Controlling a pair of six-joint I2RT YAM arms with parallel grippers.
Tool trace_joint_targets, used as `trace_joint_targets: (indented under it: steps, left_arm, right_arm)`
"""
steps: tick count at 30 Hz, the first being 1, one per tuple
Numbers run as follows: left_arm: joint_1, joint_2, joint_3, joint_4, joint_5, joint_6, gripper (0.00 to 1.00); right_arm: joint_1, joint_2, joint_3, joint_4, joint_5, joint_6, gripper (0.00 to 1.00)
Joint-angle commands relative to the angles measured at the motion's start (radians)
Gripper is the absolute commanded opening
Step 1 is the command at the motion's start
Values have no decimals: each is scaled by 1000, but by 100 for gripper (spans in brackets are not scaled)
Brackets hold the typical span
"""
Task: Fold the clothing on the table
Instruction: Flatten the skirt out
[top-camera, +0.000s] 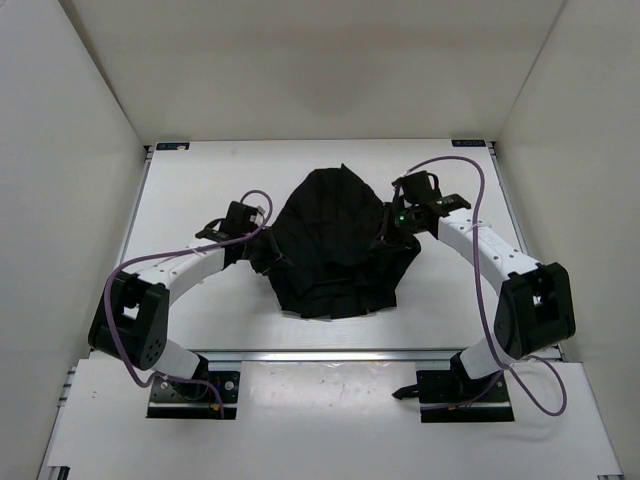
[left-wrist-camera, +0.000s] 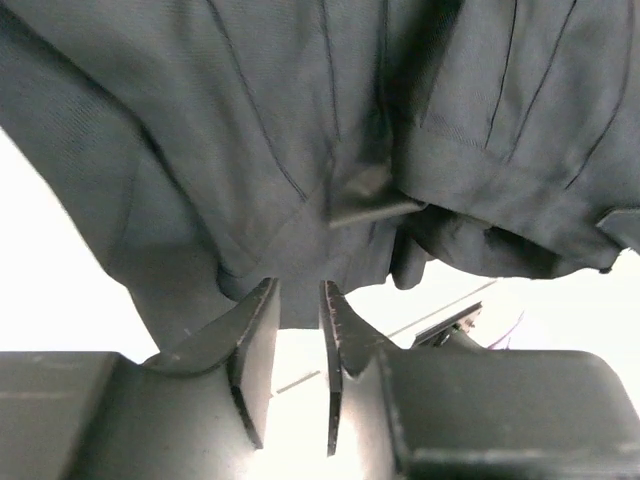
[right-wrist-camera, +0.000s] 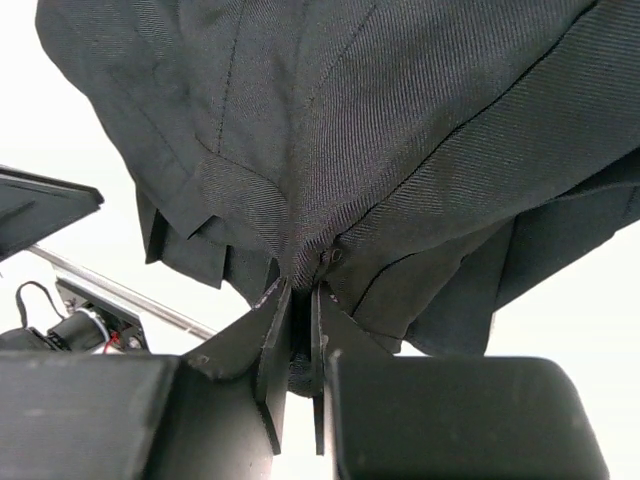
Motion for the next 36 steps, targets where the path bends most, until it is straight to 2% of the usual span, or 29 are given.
trace_joint_targets:
  steps: [1, 4, 8, 11, 14, 19, 21, 25, 27, 29, 32, 36]
  left_arm:
    - [-71, -58, -3, -15, -21, -22, 34]
    - [-135, -53, 4, -23, -77, -36, 39]
    - [-158, -18, 1, -37, -112, -33, 46]
    - [-171, -10, -10, -37, -140, -35, 49]
    - [-152, -24, -24, -25, -130, -33, 49]
    - [-105, -84, -13, -29, -120, -41, 49]
    - [-98, -111, 3, -55, -140, -36, 50]
    - [-74, -161, 11, -71, -143, -33, 50]
    - [-72, -168, 7, -71, -141, -41, 50]
    - [-95, -156, -2, -65, -127, -47, 50]
    - [-150, -124, -4, -43, -147, -68, 51]
    - [-212, -47, -10, -20, -178, -78, 54]
  right_arm:
    - [-24, -85, -11, 56, -27, 14, 0]
    - [-30, -77, 7, 39, -16, 2, 0]
    - [-27, -101, 17, 39, 0, 11, 0]
    - [-58, -153, -11, 90, -34, 54, 0]
    - [-67, -196, -12, 204, -161, 94, 0]
    - [-6, -175, 194, 295, -221, 77, 0]
    - [4, -204, 218, 356, -209, 94, 1]
    - [-80, -332, 80, 449, -131, 163, 0]
    - [-143, -409, -24, 383, -96, 204, 0]
    - [-229, -422, -77, 302, -143, 192, 0]
    - [-239, -444, -141, 208, -119, 138, 0]
    - [-225, -477, -235, 171, -71, 103, 0]
